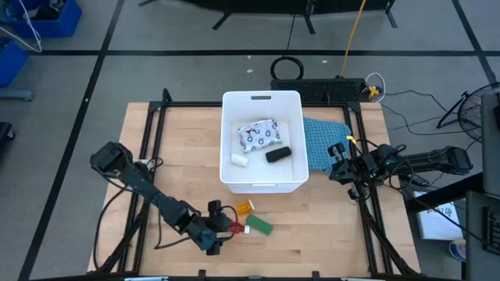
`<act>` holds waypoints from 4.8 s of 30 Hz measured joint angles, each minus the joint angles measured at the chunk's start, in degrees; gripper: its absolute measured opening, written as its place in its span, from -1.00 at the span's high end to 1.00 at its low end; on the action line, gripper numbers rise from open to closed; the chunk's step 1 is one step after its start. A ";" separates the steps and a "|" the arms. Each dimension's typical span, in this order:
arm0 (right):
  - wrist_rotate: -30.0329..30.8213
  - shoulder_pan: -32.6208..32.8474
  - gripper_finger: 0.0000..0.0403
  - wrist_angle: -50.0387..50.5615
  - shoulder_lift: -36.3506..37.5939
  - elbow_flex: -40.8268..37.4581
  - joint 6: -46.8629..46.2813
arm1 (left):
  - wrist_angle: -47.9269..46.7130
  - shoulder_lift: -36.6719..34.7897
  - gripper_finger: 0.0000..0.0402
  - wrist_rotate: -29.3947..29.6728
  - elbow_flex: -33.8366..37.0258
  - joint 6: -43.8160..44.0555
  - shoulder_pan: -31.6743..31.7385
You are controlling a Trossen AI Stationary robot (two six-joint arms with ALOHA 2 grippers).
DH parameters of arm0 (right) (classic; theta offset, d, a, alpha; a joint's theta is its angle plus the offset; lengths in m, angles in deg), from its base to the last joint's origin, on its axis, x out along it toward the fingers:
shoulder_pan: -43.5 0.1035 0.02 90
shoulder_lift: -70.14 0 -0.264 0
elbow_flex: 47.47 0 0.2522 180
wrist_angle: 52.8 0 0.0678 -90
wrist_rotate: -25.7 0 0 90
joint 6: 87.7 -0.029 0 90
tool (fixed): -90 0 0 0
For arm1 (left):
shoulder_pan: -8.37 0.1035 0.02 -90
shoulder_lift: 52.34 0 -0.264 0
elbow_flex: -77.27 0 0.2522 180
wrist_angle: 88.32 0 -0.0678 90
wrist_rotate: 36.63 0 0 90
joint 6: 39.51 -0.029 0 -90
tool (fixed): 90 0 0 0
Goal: Pick & place medical supplies in basket/bin
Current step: Put the red pill bottle into the white bin
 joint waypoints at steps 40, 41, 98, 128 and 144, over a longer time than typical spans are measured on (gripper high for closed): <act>0.22 -0.02 1.00 1.49 0.00 0.02 0.26 | -7.25 -2.58 0.35 -0.89 0.13 -14.11 0.64; 0.28 -0.02 1.00 1.49 0.02 0.00 0.26 | -9.23 -4.27 0.31 0.59 0.13 -14.20 -0.04; 1.42 0.00 1.00 3.48 0.00 0.02 -0.85 | -19.81 -17.63 0.15 -10.28 -29.67 -37.72 40.40; 1.14 0.00 1.00 4.38 -0.48 0.00 2.16 | -27.78 16.40 -0.04 -27.78 -33.20 -38.78 46.99; 1.50 0.00 1.00 4.90 -0.48 0.02 7.76 | -50.79 9.51 -0.76 -23.99 -49.49 -45.34 46.55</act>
